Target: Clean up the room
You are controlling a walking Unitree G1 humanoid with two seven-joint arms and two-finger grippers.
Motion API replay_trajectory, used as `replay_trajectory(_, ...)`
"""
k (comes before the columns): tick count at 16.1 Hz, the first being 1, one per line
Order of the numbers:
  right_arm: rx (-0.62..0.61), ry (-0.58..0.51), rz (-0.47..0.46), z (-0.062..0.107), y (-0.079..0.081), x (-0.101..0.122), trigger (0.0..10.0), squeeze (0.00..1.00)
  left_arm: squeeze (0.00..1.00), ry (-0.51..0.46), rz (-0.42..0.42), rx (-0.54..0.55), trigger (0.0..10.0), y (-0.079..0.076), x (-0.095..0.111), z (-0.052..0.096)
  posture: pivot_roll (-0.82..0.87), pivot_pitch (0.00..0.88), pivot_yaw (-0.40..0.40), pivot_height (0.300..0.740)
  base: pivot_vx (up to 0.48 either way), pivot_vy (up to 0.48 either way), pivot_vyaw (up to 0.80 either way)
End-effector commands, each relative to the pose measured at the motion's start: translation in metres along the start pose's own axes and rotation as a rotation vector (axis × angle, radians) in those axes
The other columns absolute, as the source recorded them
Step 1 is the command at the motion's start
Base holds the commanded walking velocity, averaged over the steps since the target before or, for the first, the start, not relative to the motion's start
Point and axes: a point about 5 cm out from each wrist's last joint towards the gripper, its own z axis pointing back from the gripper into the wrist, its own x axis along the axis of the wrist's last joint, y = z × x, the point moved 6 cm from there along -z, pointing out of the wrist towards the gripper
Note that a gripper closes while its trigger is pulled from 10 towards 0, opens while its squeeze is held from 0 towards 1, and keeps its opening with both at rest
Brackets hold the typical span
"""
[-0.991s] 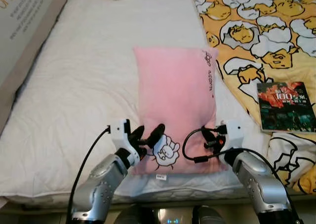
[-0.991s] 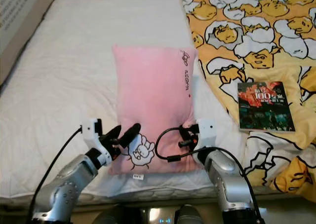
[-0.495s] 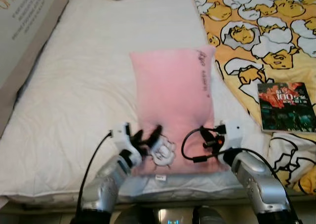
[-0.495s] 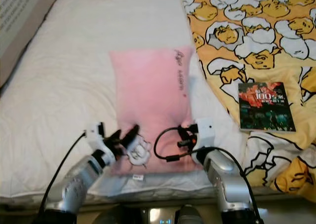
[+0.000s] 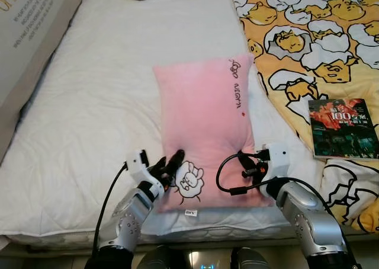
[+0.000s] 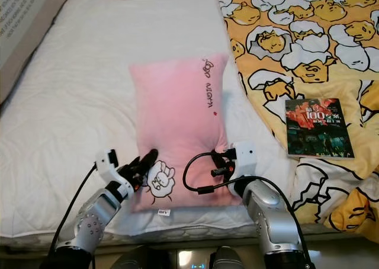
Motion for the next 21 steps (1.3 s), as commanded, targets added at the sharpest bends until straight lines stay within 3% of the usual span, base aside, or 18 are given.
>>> replay_trajectory(1, -0.019, 0.049, -0.018, 0.003, -0.002, -0.014, 0.0, 0.00, 0.00, 0.041, 0.058, 0.042, 0.0, 0.005, -0.024, 0.004, -0.21, 0.174, 0.117, 0.740, 0.000, 0.000, 0.00)
replay_trajectory(3, -0.010, 0.062, -0.028, 0.003, -0.002, -0.017, 0.0, 0.00, 0.00, 0.055, 0.018, 0.003, 0.0, -0.003, -0.029, 0.005, -0.21, 0.172, 0.115, 0.740, 0.000, 0.000, 0.00)
replay_trajectory(8, 0.006, 0.045, -0.054, 0.000, 0.007, -0.019, 0.0, 0.00, 0.00, 0.062, 0.026, -0.063, 0.0, -0.015, -0.037, 0.009, -0.20, 0.151, 0.107, 0.740, 0.000, 0.000, 0.00)
replay_trajectory(12, 0.000, 0.052, -0.056, -0.002, 0.008, -0.024, 0.0, 0.00, 0.00, 0.035, -0.147, -0.096, 0.0, -0.022, -0.033, 0.014, -0.20, 0.144, 0.105, 0.740, 0.000, 0.000, 0.00)
replay_trajectory(21, -0.013, 0.052, -0.046, -0.007, 0.009, -0.032, 0.0, 0.00, 0.00, -0.024, -0.166, -0.083, 0.0, -0.020, -0.011, 0.015, -0.18, 0.126, 0.105, 0.740, 0.000, 0.000, 0.00)
